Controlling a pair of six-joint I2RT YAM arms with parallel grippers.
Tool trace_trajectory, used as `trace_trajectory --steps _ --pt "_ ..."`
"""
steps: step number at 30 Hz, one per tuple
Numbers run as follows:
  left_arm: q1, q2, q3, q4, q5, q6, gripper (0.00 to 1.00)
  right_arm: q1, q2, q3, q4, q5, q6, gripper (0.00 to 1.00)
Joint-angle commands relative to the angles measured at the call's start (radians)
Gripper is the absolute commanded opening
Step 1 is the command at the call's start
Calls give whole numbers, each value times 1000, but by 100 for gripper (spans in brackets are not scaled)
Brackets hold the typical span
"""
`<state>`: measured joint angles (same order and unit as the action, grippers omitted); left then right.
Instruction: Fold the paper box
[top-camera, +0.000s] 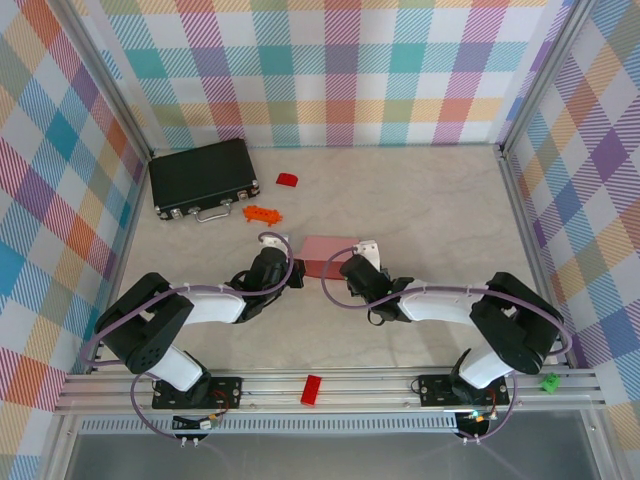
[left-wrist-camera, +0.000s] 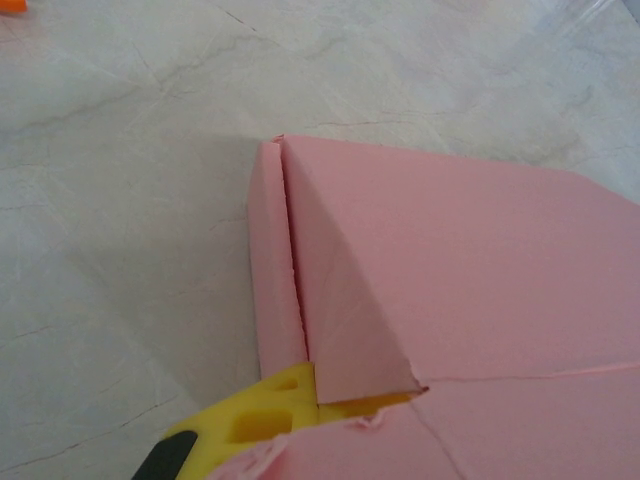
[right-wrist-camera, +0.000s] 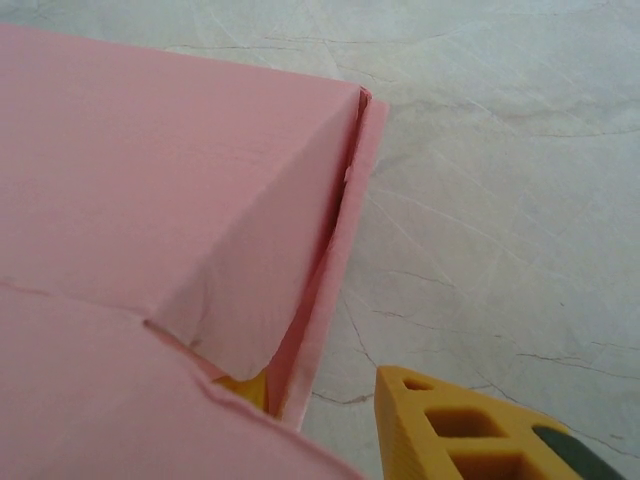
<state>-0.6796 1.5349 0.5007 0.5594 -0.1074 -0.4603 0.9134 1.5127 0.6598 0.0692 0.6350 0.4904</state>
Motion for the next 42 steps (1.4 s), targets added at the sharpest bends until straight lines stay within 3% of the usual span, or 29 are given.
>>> trace_trajectory --steps 1,11,23,33,42 --pt "-15 33 -11 -28 -19 -15 4 5 -20 -11 -44 2 16 34" --pt "-23 41 -3 -32 -26 -17 4 6 -29 -41 7 -18 86 31" --pt "-28 47 11 -43 -30 -16 5 6 -92 -93 53 -64 85 35" --pt "-31 7 15 -69 -39 -12 29 6 -88 -94 48 -56 94 40" --pt "-33 -38 2 -93 -52 -5 35 6 -100 -100 43 -65 81 41"
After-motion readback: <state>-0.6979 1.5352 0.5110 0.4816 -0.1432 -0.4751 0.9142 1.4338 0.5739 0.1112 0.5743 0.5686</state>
